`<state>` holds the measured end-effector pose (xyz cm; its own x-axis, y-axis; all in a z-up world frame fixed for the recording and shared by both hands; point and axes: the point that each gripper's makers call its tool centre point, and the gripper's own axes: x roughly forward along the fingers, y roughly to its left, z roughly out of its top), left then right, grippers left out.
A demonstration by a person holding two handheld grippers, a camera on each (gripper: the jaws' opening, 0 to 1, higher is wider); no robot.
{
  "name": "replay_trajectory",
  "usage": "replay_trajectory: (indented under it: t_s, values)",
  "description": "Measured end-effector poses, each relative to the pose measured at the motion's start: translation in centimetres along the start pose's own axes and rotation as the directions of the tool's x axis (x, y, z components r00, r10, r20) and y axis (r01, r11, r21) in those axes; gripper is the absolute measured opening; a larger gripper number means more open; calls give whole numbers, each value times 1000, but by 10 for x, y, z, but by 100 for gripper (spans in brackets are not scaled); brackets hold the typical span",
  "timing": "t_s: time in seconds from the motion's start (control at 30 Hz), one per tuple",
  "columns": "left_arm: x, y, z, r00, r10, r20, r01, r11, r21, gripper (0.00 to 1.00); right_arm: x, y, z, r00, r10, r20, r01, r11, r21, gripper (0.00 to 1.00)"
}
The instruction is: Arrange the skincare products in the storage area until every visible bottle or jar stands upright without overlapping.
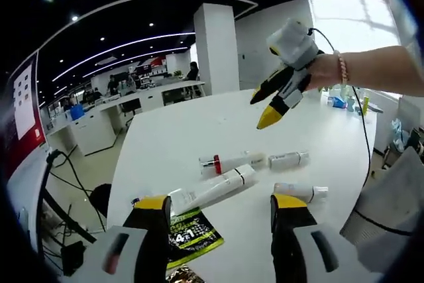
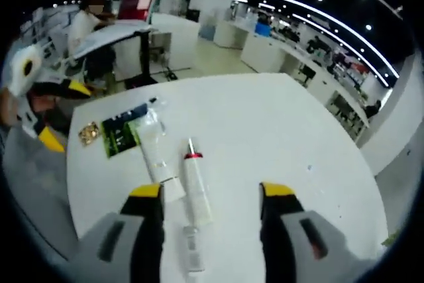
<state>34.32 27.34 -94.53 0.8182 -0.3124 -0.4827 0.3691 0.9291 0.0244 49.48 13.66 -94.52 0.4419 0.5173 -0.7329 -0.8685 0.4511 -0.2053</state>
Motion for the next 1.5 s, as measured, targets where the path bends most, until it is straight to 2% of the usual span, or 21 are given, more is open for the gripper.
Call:
replay_trajectory:
  t_s: [0.27,0.3,0.4,0.53,0.6,0.73,0.83,0.87,1.2,1.4,1.5]
  values:
    - [1,2,-5,1000,6,-22,-6,1000,-4,63,33,4,-21,993,50,-110,-55,998,-40,50]
    - [1,2,-7,1000,7,-28,-7,1000,-1,63,41,4,-28,988,57,-142,-65,997,-46,49]
    - [3,1,-9,999,6,-40,-6,1000,9,63,53,6,-37,980,74,-185,-87,994,-61,43]
    - [4,1,-12,998,12,-56,-10,1000,26,63,69,11,-50,962,107,-252,-128,989,-71,43]
    - [4,2,-13,998,13,-61,-11,999,30,63,75,14,-59,947,122,-299,-152,985,-80,41]
    - [4,3,-14,998,18,-64,-17,1000,25,63,86,12,-74,921,105,-375,-162,979,-125,34]
    - [4,6,-13,998,24,-62,-23,1000,17,63,92,16,-78,911,117,-395,-182,975,-131,29]
    - [4,6,-13,998,26,-61,-25,1000,14,63,94,12,-78,911,96,-400,-167,975,-147,29]
    - [3,8,-12,998,25,-55,-25,1000,-2,62,98,14,-85,875,153,-459,-215,973,-85,29]
    - [3,7,-10,999,15,-46,-16,1000,-17,62,100,15,-86,830,192,-524,-243,970,-29,29]
    - [2,6,-9,999,10,-42,-10,1000,-16,62,100,15,-87,813,223,-537,-255,967,16,29]
